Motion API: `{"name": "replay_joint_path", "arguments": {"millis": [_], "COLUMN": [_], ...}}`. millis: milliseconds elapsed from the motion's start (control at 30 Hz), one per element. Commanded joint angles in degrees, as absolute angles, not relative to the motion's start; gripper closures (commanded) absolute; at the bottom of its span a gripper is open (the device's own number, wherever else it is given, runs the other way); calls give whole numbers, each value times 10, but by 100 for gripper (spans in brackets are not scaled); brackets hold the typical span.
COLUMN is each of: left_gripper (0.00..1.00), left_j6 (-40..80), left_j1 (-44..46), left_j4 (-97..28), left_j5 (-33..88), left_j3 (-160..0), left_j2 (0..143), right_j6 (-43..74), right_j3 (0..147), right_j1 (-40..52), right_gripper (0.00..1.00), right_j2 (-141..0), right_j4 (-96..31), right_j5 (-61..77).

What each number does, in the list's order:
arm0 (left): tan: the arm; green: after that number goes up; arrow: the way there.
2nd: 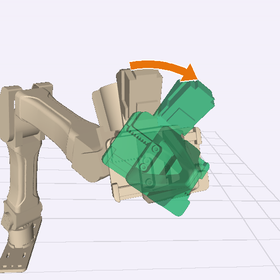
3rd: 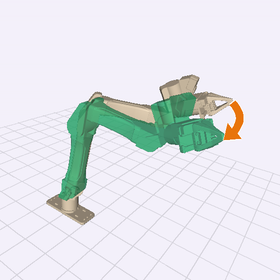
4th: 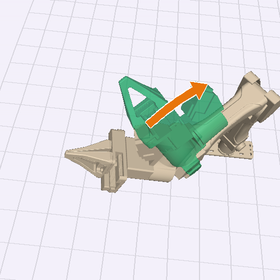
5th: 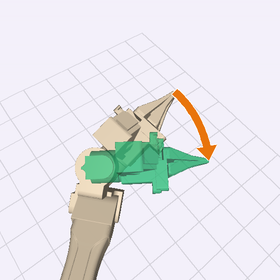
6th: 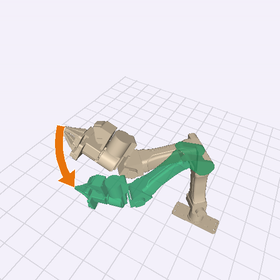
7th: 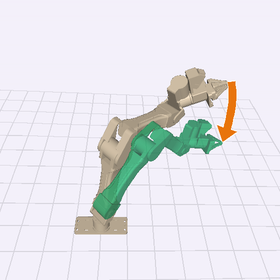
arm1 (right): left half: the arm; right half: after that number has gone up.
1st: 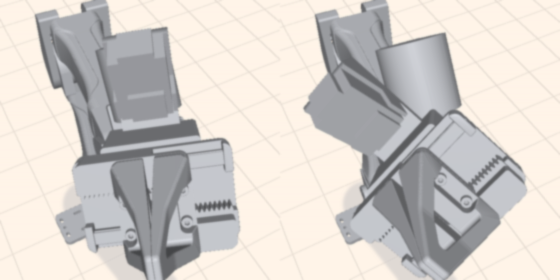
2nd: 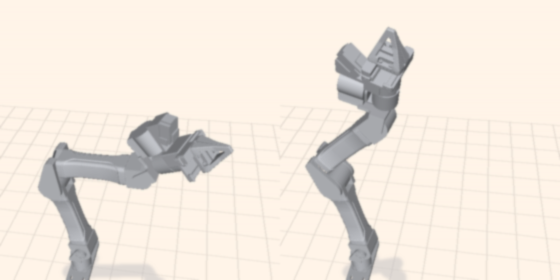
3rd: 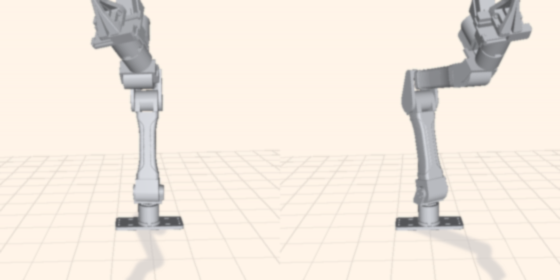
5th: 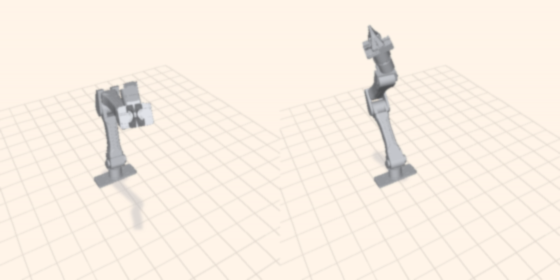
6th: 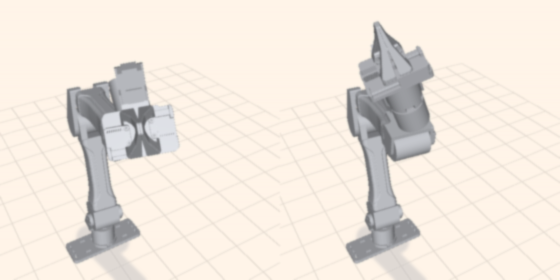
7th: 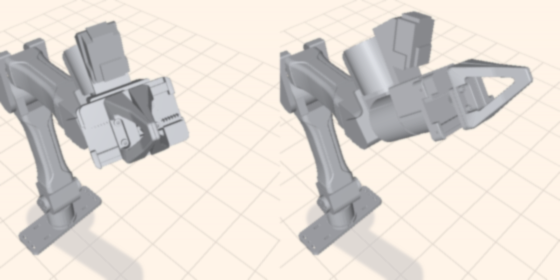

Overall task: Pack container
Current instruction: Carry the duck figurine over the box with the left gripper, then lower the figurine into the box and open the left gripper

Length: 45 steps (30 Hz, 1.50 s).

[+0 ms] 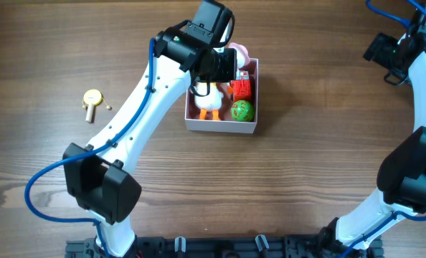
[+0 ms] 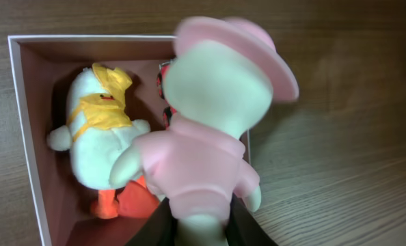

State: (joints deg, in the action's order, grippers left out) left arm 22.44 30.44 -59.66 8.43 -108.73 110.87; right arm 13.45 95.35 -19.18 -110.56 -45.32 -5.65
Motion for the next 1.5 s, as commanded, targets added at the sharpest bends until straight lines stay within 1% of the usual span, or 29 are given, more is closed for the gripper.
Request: {"name": "replay_joint_path", "arguments": {"millis": [0, 267, 400, 533, 600, 667, 800, 833, 867, 900, 933, 1333, 1467], "left_gripper": [82, 82, 82, 85, 84, 78, 62, 55, 37, 4, 0, 0, 0], "left_j6": [235, 237, 262, 290, 290, 290, 290, 290, 290, 290, 290, 291, 310], "left_j1": [303, 303, 303, 303, 303, 302, 302, 302, 302, 302, 302, 291, 276], "left_j4": [-603, -606, -608, -616, -617, -616, -615, -615, -615, -615, -615, -617, -619], "left_j5": [78, 79, 76, 77, 76, 74, 74, 74, 74, 74, 74, 62, 61], "left_j3": [-1098, -1098, -1098, -1098, -1098, -1098, -1098, -1098, -1098, -1098, -1098, -1098, -1098], "left_j2": [1138, 1185, 1211, 1233, 1235, 1235, 1235, 1235, 1235, 1235, 1235, 1235, 1235], "right_j6": [141, 141, 141, 141, 141, 141, 141, 141, 141, 141, 141, 141, 141], "right_j3": [952, 952, 952, 952, 952, 952, 952, 952, 952, 952, 952, 952, 952], "right_j1": [-191, -191, -191, -191, -191, -191, -191, -191, -191, -191, -191, -191, -191], "right_gripper": [0, 0, 0, 0, 0, 0, 0, 0, 0, 0, 0, 0, 0], "right_j2": [-1106, -1106, -1106, -1106, -1106, -1106, -1106, -1106, -1106, -1106, -1106, -1106, -1106], "right_j4": [-452, -452, -452, -452, -452, -452, -452, -452, -452, -452, -452, -452, -452], "right_j5": [-66, -66, -66, -66, -66, -66, -66, -66, -66, -66, -66, -66, -66]}}
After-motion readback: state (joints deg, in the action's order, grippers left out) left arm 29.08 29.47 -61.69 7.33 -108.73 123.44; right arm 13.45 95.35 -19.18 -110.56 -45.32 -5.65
